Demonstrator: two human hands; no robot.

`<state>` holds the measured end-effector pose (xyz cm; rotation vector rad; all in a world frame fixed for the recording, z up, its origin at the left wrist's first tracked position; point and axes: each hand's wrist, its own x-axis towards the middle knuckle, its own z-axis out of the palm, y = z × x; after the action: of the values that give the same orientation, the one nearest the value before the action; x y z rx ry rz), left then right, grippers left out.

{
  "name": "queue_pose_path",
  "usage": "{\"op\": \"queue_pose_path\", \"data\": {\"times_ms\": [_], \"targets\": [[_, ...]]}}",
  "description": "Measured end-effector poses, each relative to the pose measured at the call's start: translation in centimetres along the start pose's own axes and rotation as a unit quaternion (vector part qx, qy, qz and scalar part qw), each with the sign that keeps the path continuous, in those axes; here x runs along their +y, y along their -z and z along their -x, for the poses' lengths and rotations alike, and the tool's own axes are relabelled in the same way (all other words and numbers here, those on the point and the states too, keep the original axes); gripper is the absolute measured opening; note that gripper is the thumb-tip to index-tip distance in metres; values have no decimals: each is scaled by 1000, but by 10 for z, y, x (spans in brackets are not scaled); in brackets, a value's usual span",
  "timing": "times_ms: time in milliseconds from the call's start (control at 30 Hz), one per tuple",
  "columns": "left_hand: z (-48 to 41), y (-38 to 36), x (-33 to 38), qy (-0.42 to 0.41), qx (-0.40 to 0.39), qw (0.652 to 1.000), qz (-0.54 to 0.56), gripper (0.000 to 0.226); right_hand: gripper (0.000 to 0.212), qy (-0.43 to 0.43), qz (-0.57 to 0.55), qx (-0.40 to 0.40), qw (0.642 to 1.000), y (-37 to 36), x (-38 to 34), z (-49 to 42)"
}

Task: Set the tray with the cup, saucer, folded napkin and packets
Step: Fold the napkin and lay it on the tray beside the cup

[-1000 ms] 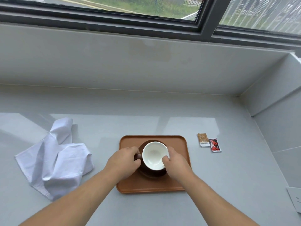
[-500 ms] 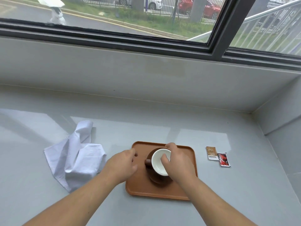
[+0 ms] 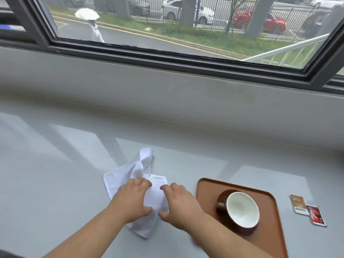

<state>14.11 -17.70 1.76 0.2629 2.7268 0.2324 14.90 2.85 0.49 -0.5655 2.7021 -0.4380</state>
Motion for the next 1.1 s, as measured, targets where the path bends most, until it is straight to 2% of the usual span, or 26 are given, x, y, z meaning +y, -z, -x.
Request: {"op": "queue_pose_path", "data": {"times_ms": [67,200,300,400,467,533,600,667,700,833,933,1000,1067,1100], "targets": [[-7,-2,-18,-24,-25,999,0,87,71,-20,34,-5,999,-14,-11,-13],[-22,-1,-51,-65,-31,997,-7,87,27,-64,89,21,994,-24,-24,-42],[-31,4,-69,-84,-33,996,9,86,13,-96,36,37,994,-13,-32,-57],[-38,8,-79,-90,-31,995,22,85,17,-82,10,87,993,1,-42,-58],[-43,10,-84,-93,-31,995,26,84,23,-48,6,82,995,3,-53,-51],[-46,9,-85,-93,-34,994,38,83,29,-5,11,29,1000,-9,-67,-42],[-47,7,-86,-91,-37,994,51,83,43,34,64,-37,997,-31,-80,-34],[-45,4,-87,-93,-40,994,51,83,59,26,108,-80,991,-54,-88,-32],[-44,4,-87,-95,-39,993,51,83,58,13,119,-76,990,-62,-90,-32],[-34,-1,-93,-102,-41,992,58,80,26,-2,129,-31,991,-70,-92,-41],[-24,-2,-96,-112,-74,989,56,90,13,-36,56,1,998,-63,-88,-46],[-17,0,-96,-114,-96,987,52,100,12,-78,-27,50,995,-52,-88,-47],[-11,5,-92,-110,-92,987,70,93,12,-100,-97,85,987,-34,-91,-49],[-9,9,-89,-112,-72,988,79,78,11,-100,-120,89,984,-22,-94,-49]]}}
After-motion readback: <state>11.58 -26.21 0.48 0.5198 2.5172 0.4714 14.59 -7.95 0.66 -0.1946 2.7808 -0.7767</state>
